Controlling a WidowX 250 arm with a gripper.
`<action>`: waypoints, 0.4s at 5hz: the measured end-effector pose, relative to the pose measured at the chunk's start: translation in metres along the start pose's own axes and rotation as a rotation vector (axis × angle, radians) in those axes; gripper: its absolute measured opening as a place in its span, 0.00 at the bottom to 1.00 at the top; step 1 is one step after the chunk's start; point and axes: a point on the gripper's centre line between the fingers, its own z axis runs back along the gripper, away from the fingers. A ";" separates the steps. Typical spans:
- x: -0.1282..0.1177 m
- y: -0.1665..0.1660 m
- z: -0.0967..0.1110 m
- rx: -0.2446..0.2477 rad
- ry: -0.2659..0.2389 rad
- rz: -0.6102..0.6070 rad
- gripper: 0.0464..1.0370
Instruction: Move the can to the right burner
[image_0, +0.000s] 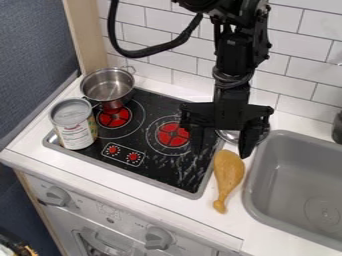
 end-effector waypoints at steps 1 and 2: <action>0.001 -0.002 -0.010 -0.022 -0.028 0.008 0.96; -0.020 -0.013 -0.027 -0.066 -0.054 0.109 0.96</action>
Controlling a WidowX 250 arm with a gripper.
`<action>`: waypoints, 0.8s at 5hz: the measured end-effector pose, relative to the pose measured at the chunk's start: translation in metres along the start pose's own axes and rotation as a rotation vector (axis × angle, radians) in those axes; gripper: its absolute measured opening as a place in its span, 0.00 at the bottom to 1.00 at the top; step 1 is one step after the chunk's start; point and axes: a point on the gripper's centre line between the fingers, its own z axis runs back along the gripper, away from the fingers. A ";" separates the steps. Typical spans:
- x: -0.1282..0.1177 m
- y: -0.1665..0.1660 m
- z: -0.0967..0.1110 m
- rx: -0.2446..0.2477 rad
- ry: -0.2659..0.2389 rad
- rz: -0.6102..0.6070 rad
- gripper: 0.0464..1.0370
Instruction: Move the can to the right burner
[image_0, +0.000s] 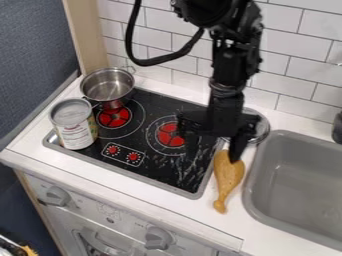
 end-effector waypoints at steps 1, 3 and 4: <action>-0.015 -0.019 -0.004 0.035 -0.006 0.161 0.96; -0.036 -0.081 0.016 0.105 0.122 0.666 0.96; -0.047 -0.109 0.027 0.134 0.170 0.849 0.96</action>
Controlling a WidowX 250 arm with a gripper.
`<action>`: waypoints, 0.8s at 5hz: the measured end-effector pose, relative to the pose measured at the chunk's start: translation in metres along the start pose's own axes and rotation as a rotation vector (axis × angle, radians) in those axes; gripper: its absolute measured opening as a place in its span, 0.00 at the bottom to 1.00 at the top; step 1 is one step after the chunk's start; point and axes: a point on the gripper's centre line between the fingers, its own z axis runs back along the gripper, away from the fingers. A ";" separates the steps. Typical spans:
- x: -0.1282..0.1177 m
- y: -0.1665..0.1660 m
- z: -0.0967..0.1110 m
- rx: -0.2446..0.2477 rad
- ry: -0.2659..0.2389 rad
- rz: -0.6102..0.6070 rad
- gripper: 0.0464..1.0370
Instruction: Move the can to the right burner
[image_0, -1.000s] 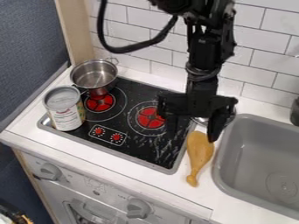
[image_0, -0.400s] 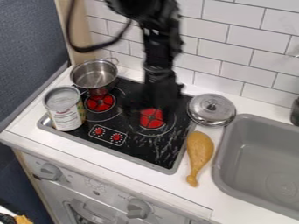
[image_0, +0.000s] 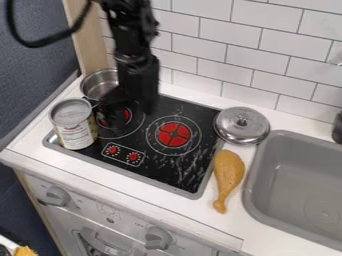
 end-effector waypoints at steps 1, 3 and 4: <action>-0.037 -0.012 -0.002 0.017 0.040 0.212 0.96; -0.087 -0.047 -0.016 -0.010 0.049 0.474 0.96; -0.110 -0.064 -0.018 -0.011 0.044 0.575 0.96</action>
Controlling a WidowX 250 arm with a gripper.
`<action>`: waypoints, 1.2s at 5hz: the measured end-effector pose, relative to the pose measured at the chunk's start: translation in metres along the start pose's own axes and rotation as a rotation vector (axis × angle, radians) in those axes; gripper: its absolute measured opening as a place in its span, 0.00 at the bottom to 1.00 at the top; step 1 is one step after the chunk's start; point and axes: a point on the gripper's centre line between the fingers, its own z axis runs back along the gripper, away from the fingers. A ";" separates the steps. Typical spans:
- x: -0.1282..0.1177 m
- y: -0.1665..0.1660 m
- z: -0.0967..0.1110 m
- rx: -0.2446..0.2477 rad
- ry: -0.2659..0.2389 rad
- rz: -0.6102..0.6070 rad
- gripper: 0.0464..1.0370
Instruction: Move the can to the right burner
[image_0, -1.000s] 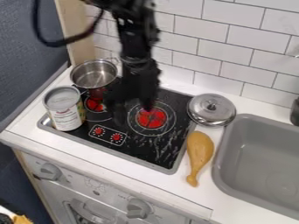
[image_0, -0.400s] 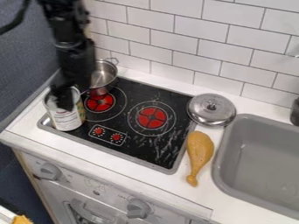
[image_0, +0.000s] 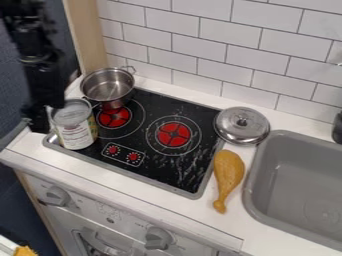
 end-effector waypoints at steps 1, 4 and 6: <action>-0.022 0.001 -0.012 -0.014 -0.006 0.067 0.96; -0.041 0.006 -0.045 -0.041 -0.027 0.305 0.96; -0.015 0.016 -0.045 -0.036 -0.026 0.341 0.96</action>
